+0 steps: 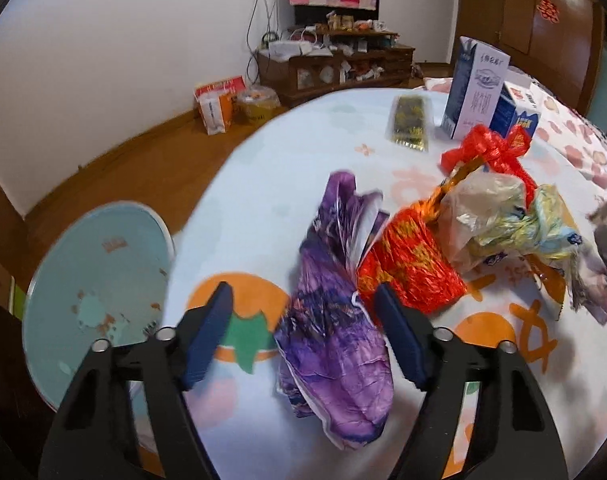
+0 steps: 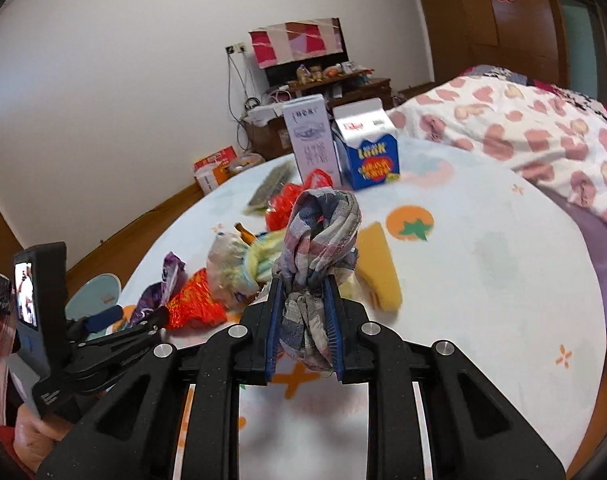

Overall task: Collect trash
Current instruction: 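Grasp the purple wrapper with the left tool while the right tool grasps the plaid cloth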

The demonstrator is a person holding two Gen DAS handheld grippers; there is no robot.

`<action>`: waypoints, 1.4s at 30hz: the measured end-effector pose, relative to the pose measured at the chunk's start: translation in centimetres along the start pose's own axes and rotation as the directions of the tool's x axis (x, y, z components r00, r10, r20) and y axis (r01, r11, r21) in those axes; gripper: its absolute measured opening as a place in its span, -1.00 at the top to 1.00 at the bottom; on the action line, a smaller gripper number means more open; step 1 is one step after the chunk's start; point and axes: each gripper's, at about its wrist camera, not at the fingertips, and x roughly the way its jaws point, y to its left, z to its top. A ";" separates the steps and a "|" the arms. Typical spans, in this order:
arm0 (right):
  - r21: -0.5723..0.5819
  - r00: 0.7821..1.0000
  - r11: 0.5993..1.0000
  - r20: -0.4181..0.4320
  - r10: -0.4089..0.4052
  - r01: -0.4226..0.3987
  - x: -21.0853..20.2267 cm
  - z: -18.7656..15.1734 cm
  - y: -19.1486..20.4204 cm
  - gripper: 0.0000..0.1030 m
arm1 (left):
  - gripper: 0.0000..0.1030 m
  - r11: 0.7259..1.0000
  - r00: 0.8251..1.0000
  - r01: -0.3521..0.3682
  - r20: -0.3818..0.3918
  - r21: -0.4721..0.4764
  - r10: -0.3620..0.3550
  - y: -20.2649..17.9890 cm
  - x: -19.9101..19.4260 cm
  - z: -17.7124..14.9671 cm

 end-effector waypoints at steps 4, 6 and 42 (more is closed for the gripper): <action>0.010 1.000 1.000 -0.005 -0.001 0.001 0.2 -0.3 0.1 0.58 | 0.14 0.999 0.999 0.034 0.011 -0.041 -0.033 1.0 -0.6 -0.1; 0.015 1.000 1.000 0.000 -0.001 0.001 -0.2 -0.2 0.4 0.58 | 0.19 0.998 0.999 0.035 0.039 -0.044 -0.033 1.4 -1.5 0.0; -0.093 0.999 0.995 0.025 0.025 -0.022 -3.7 -2.3 6.2 0.58 | 0.49 0.998 0.979 -0.061 0.194 -0.015 0.063 6.0 -11.9 -2.7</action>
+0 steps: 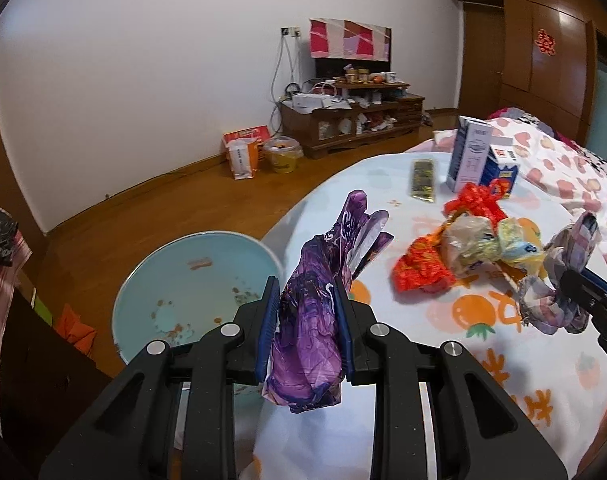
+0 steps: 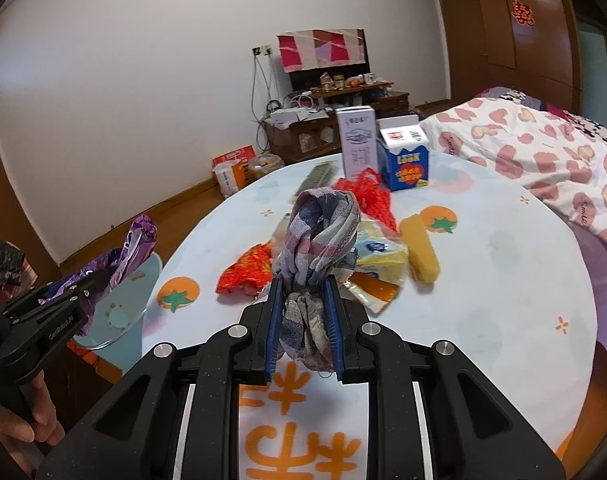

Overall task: Collect trash
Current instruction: 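Grasp the purple wrapper with the left tool while the right tool grasps the plaid cloth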

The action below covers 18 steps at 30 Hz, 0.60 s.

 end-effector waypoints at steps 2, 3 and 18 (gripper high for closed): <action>-0.010 1.000 1.000 -0.003 0.007 -0.007 0.1 0.0 0.6 0.58 | 0.49 1.000 1.000 -0.009 -0.003 -0.008 0.008 0.6 0.0 -0.2; -0.016 1.000 1.000 -0.005 0.010 -0.011 0.2 -0.1 0.9 0.58 | 0.49 1.000 1.000 -0.014 -0.005 -0.013 0.014 1.0 0.0 -0.2; -0.106 0.995 0.990 -0.028 0.093 -0.095 1.5 0.2 6.6 0.58 | 0.49 0.993 0.997 -0.074 -0.006 -0.094 0.074 6.2 -0.2 -0.7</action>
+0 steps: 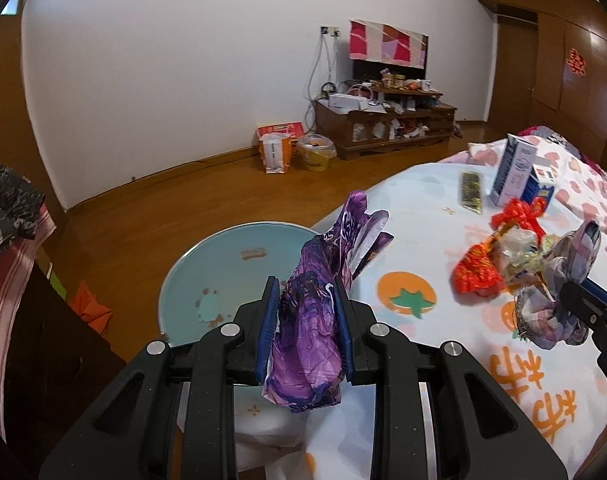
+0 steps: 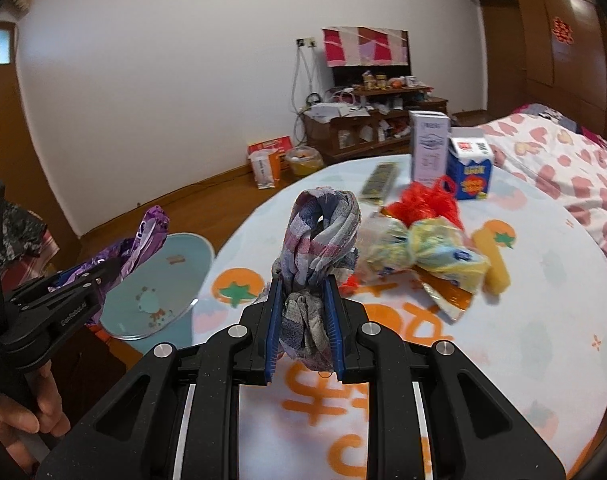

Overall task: Collect trash
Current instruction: 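Grasp the purple wrapper with the left tool while the right tool grasps the plaid cloth, then carry both items over the wastebasket and open both tools to drop them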

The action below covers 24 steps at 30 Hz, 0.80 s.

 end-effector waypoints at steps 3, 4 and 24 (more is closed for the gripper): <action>-0.022 1.000 1.000 0.000 0.020 -0.020 0.4 0.3 1.3 0.58 | 0.49 1.000 1.000 -0.018 -0.001 -0.021 0.018 1.3 0.2 0.0; -0.027 1.000 0.999 0.000 0.025 -0.025 0.5 0.4 1.6 0.58 | 0.49 0.999 1.000 -0.022 -0.001 -0.028 0.022 1.6 0.3 0.0; -0.127 0.991 0.983 -0.056 0.124 -0.130 6.0 2.2 9.4 0.58 | 0.49 0.981 0.993 -0.120 -0.021 -0.151 0.118 9.3 1.9 0.5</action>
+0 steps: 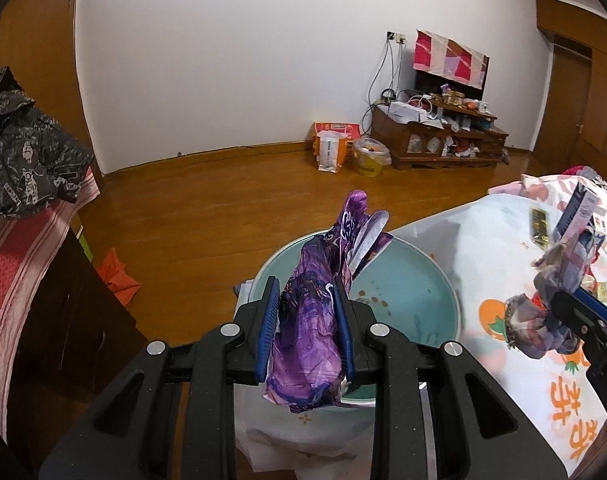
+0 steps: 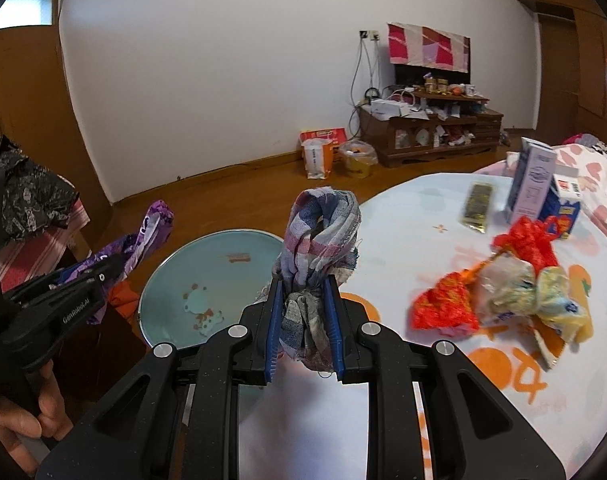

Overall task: Collect trash
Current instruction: 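Carry both items over the wastebasket and open both tools to drop them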

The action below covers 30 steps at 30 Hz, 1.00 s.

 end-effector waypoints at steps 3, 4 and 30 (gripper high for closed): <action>-0.014 1.000 1.000 -0.010 0.004 -0.004 1.1 0.3 0.7 0.58 | 0.49 1.000 1.000 -0.005 -0.013 -0.003 0.005 0.1 0.6 -0.1; -0.018 1.000 1.000 -0.015 0.006 -0.006 1.5 0.5 1.0 0.58 | 0.49 1.000 1.000 -0.007 -0.015 -0.002 0.007 0.0 0.8 -0.2; -0.064 0.977 0.995 -0.203 0.065 -0.080 11.1 0.1 3.4 0.04 | 0.34 0.999 0.994 -0.026 -0.108 0.021 0.029 -0.9 6.3 -0.4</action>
